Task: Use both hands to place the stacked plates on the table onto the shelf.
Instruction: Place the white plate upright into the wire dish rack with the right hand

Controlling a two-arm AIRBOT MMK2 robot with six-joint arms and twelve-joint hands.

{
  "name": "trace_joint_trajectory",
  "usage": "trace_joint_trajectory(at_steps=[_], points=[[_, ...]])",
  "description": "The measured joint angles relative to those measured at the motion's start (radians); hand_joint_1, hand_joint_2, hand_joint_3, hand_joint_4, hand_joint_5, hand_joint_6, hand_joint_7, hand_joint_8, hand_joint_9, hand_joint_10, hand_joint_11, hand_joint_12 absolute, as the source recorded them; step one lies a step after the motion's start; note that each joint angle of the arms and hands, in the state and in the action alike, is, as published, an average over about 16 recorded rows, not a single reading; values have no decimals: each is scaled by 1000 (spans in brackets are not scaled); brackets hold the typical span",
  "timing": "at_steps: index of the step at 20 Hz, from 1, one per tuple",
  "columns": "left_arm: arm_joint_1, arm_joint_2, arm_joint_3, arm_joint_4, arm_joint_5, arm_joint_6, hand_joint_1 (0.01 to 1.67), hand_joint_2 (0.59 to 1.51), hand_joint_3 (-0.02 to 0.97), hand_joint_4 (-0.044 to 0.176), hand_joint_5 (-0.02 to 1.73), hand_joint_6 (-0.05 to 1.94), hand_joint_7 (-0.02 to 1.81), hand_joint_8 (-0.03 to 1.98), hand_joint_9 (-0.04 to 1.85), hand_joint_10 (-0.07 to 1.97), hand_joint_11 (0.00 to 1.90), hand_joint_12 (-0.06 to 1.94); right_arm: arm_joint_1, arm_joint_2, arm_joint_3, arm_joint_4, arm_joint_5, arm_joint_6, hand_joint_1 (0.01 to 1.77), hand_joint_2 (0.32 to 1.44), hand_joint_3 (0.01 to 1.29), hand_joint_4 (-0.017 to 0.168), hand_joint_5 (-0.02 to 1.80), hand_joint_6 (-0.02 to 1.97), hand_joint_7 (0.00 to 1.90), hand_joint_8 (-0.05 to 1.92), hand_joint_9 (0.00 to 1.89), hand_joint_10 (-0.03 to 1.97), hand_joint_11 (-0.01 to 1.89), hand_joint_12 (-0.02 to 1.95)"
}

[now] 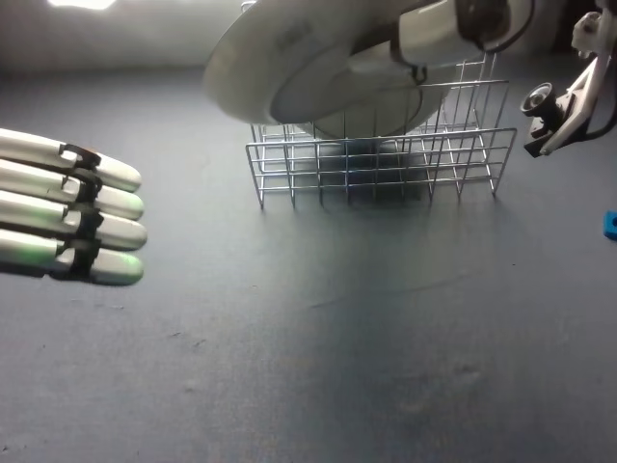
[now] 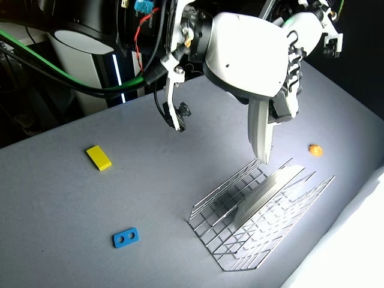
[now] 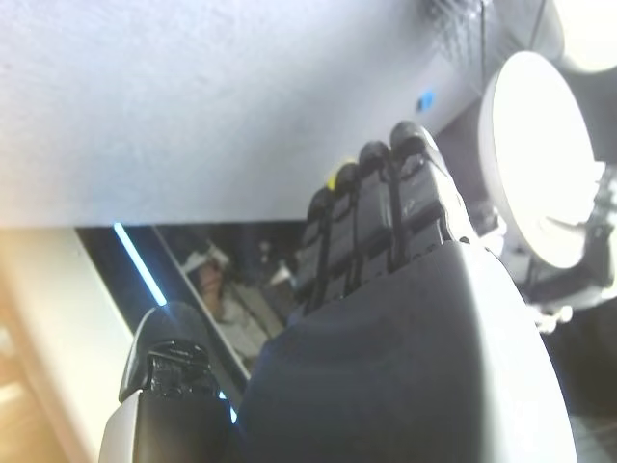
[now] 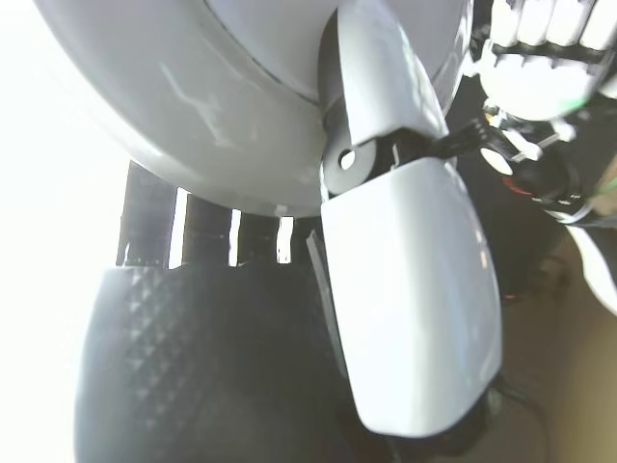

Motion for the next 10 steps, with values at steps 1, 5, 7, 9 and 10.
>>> trace_joint_trajectory(at_steps=[1, 5, 7, 9, 10], points=[[-12, 3, -2, 1, -16, 1, 21, 1213, 16, -2, 92, 16, 92, 9, 87, 19, 21, 194, -3, -1, 7, 23, -2, 1, 1340, 1054, 11, 0, 771, 1215, 851, 1172, 882, 1272, 804, 1397], [-57, 16, -13, 4, -75, 2, 21, 1213, 16, -2, 96, 16, 88, 8, 81, 19, 21, 175, -14, -4, 34, 106, -9, 5, 1345, 1054, 11, 0, 787, 1192, 861, 1155, 892, 1266, 798, 1401], [-74, 22, -18, 3, -96, 1, 20, 1213, 16, -2, 96, 16, 85, 8, 77, 19, 21, 170, -20, -6, 45, 139, -12, 5, 1347, 1054, 10, -1, 795, 1181, 868, 1145, 897, 1258, 801, 1401], [-90, 28, -25, 2, -111, -1, 20, 1213, 16, -2, 95, 16, 83, 8, 74, 19, 21, 169, -27, -10, 56, 167, -16, 6, 1349, 1054, 10, -2, 801, 1173, 877, 1134, 899, 1251, 803, 1398], [-96, 31, -27, 1, -117, -3, 20, 1213, 16, -2, 95, 16, 82, 8, 73, 19, 21, 164, -30, -13, 62, 180, -18, 6, 1350, 1054, 10, -2, 803, 1170, 881, 1129, 899, 1247, 804, 1396]])
